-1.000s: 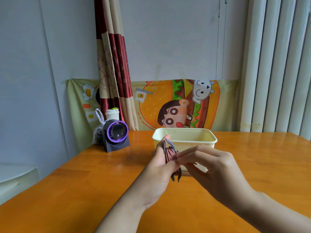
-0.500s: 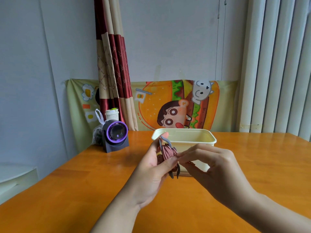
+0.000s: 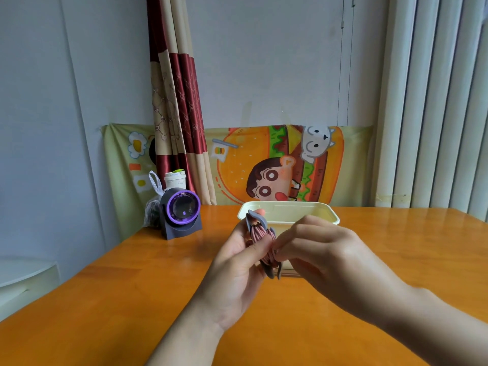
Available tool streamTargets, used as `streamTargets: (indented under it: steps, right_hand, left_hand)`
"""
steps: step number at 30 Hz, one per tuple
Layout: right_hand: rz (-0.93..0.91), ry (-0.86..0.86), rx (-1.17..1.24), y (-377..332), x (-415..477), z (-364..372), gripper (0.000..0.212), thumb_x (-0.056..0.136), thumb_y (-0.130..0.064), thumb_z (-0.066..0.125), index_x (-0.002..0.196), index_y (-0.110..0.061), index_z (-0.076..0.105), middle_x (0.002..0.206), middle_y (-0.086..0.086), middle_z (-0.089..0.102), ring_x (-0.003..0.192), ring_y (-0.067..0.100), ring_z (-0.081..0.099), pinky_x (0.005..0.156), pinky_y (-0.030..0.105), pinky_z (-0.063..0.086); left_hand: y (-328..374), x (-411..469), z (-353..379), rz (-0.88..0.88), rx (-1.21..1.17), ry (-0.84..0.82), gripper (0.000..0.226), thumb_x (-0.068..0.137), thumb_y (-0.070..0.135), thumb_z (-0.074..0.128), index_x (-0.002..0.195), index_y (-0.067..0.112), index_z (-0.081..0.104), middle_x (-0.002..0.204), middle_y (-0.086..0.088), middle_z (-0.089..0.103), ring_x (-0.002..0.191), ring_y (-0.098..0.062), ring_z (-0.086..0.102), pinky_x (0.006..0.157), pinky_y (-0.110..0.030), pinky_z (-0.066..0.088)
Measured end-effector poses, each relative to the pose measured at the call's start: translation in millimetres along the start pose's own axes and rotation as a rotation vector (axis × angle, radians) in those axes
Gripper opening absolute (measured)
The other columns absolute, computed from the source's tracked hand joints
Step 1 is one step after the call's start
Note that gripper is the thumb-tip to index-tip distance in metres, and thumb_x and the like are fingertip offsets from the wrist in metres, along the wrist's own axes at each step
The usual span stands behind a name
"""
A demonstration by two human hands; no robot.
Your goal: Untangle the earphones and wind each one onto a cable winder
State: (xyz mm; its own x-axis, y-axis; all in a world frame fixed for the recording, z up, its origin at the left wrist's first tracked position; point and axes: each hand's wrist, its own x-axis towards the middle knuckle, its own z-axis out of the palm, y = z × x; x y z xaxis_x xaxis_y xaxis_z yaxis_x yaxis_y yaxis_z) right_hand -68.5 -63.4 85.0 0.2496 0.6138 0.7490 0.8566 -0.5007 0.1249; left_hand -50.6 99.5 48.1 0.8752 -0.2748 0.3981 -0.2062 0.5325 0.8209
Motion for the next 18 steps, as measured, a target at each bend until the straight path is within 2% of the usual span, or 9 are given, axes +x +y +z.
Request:
streamTargets:
  steps: [2, 3, 5, 8, 10, 12, 14, 16, 18]
  right_hand:
    - [-0.089, -0.041, -0.062, 2.8, -1.1, -1.7, 0.017, 0.090, -0.015, 0.056, 0.095, -0.012, 0.072, 0.097, -0.003, 0.068, 0.088, 0.011, 0.058, 0.074, 0.019, 0.049]
    - [-0.116, -0.052, -0.097, 4.0, -1.9, -1.7, 0.017, 0.090, -0.014, 0.057, 0.097, -0.011, 0.072, 0.098, -0.001, 0.068, 0.090, 0.013, 0.058, 0.075, 0.020, 0.050]
    - [-0.159, -0.070, -0.153, 4.9, -4.3, 0.7, 0.016, 0.091, -0.013, 0.059, 0.098, -0.008, 0.072, 0.101, 0.001, 0.068, 0.094, 0.017, 0.061, 0.076, 0.025, 0.053]
    - [-0.187, -0.063, -0.132, 4.7, -7.3, 7.3, 0.016, 0.093, -0.012, 0.057, 0.098, -0.006, 0.071, 0.103, 0.003, 0.067, 0.101, 0.020, 0.062, 0.078, 0.029, 0.054]
    - [-0.194, -0.055, -0.108, 5.1, -9.3, 10.9, 0.015, 0.093, -0.012, 0.058, 0.097, -0.006, 0.071, 0.105, 0.003, 0.067, 0.103, 0.020, 0.061, 0.080, 0.028, 0.053]
    - [-0.190, -0.046, -0.052, 6.4, -12.6, 13.3, 0.014, 0.093, -0.015, 0.062, 0.098, -0.005, 0.071, 0.108, 0.004, 0.067, 0.105, 0.020, 0.060, 0.083, 0.028, 0.051]
    - [-0.120, 0.007, 0.101, 4.8, -15.1, 13.8, 0.018, 0.090, -0.020, 0.066, 0.097, -0.005, 0.071, 0.105, 0.004, 0.066, 0.102, 0.017, 0.062, 0.082, 0.028, 0.052]
    - [0.028, 0.115, 0.278, 1.5, -15.0, 13.9, 0.017, 0.089, -0.024, 0.065, 0.093, -0.008, 0.070, 0.097, -0.002, 0.066, 0.094, 0.011, 0.063, 0.079, 0.022, 0.050]
    - [0.221, 0.218, 0.373, -2.0, -9.3, 15.2, 0.010, 0.087, -0.027, 0.065, 0.088, -0.018, 0.068, 0.086, -0.012, 0.065, 0.084, 0.006, 0.063, 0.073, 0.017, 0.047]
  left_hand:
    - [0.5, 1.6, 2.8, -0.009, 0.008, 0.028, 0.052, 0.084, 0.015, 0.059, 0.134, 0.011, 0.050, 0.104, -0.014, 0.050, 0.089, -0.026, 0.045, 0.070, -0.035, 0.032]
    - [1.5, 1.6, 3.9, -0.006, 0.022, 0.047, 0.049, 0.083, 0.015, 0.058, 0.131, 0.008, 0.051, 0.098, -0.014, 0.052, 0.083, -0.024, 0.047, 0.067, -0.035, 0.032]
    - [2.2, 0.0, 6.6, 0.007, 0.032, 0.056, 0.034, 0.082, 0.016, 0.056, 0.115, 0.007, 0.055, 0.083, -0.010, 0.052, 0.068, -0.016, 0.050, 0.059, -0.032, 0.034]
    - [-0.7, -2.0, 9.1, 0.017, 0.010, 0.043, 0.015, 0.081, 0.016, 0.055, 0.095, 0.009, 0.052, 0.071, -0.005, 0.048, 0.061, -0.013, 0.048, 0.052, -0.026, 0.038]
    - [-0.4, -2.8, 9.6, 0.021, -0.002, 0.068, 0.014, 0.080, 0.015, 0.056, 0.091, 0.009, 0.051, 0.071, -0.004, 0.047, 0.063, -0.012, 0.048, 0.054, -0.024, 0.041]
    - [-0.2, -2.9, 9.7, 0.020, -0.002, 0.088, 0.014, 0.079, 0.013, 0.056, 0.092, 0.008, 0.052, 0.073, -0.005, 0.048, 0.069, -0.013, 0.049, 0.062, -0.026, 0.041]
    - [-0.4, -2.5, 10.5, 0.051, 0.041, 0.092, 0.011, 0.078, 0.013, 0.053, 0.088, 0.009, 0.050, 0.072, -0.004, 0.047, 0.068, -0.014, 0.047, 0.064, -0.028, 0.039]
    - [-1.3, -0.8, 10.8, 0.076, 0.069, 0.094, 0.011, 0.076, 0.013, 0.051, 0.087, 0.008, 0.050, 0.070, -0.002, 0.050, 0.065, -0.012, 0.049, 0.060, -0.024, 0.041]
    - [-1.4, 0.9, 12.0, 0.072, 0.097, 0.092, 0.027, 0.076, 0.013, 0.049, 0.098, -0.003, 0.053, 0.079, -0.010, 0.055, 0.071, -0.017, 0.051, 0.060, -0.024, 0.042]
